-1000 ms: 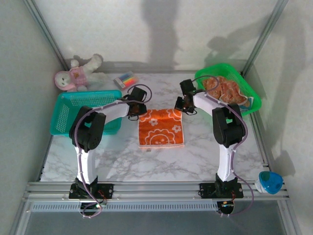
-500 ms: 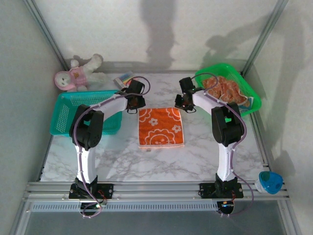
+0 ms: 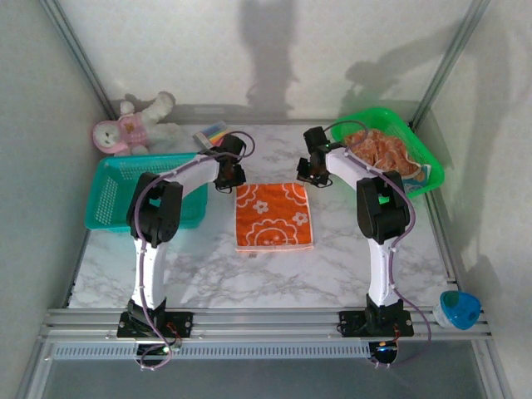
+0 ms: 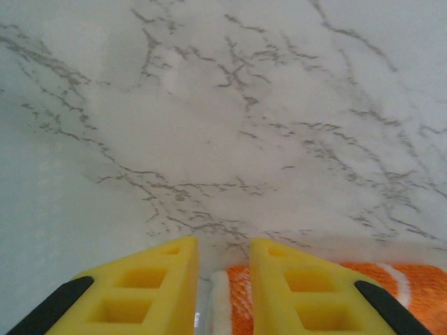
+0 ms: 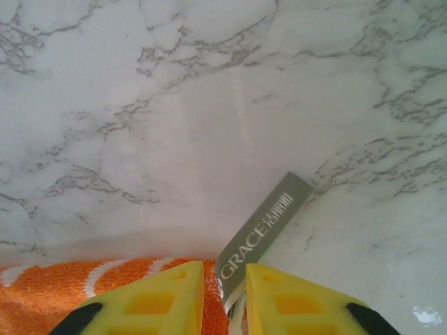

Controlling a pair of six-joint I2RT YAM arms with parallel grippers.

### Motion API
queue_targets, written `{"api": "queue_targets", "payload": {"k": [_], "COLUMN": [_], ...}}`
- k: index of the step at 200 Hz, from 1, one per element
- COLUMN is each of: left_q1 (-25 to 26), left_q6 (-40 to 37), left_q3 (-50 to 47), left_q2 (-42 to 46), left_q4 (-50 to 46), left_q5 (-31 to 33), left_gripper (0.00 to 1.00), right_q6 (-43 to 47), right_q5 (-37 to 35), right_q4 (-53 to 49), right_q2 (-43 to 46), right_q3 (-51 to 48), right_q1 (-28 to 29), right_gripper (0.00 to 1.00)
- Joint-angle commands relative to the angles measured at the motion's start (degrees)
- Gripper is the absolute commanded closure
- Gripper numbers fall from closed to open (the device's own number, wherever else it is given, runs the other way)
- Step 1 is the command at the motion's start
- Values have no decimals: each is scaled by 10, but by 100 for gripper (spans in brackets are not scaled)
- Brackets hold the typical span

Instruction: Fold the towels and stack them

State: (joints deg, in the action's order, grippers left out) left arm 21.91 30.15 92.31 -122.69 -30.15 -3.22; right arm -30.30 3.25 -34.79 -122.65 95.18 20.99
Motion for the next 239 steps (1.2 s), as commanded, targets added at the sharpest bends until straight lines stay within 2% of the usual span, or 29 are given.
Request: {"api": "queue_targets", "payload": {"k": [1, 118, 157, 170, 185, 191, 211, 239], "left_q1": [-4, -4, 0, 0, 0, 0, 0, 0], "left_q6": [-1, -2, -1, -1, 0, 1, 3, 2], "left_q3": [30, 44, 29, 27, 27, 28, 31, 36], "left_q2": [-18, -44, -39, -42, -43, -43, -37, -26], "left_q4": [-44, -69, -59, -56, -53, -52, -49, -48], "left_q5": [-17, -28, -41, -43, -43, -43, -39, -34], "left_gripper": [76, 77, 79, 85, 96, 100, 100, 100], "right_q6": [11, 14, 13, 13, 16, 16, 17, 19], "right_q5": [14, 24, 34, 35, 36, 37, 36, 34], "right_q4": [-41, -61, -61, -61, -62, -62, -60, -57], "right_q2": [-21, -46, -56, -59, -61, -60, -54, -43], "right_q3": [24, 42, 49, 52, 55, 55, 53, 49], "right_q1": [-5, -7, -6, -6, -7, -6, -7, -9], "right_gripper": [78, 78, 78, 78, 82, 87, 100, 100]}}
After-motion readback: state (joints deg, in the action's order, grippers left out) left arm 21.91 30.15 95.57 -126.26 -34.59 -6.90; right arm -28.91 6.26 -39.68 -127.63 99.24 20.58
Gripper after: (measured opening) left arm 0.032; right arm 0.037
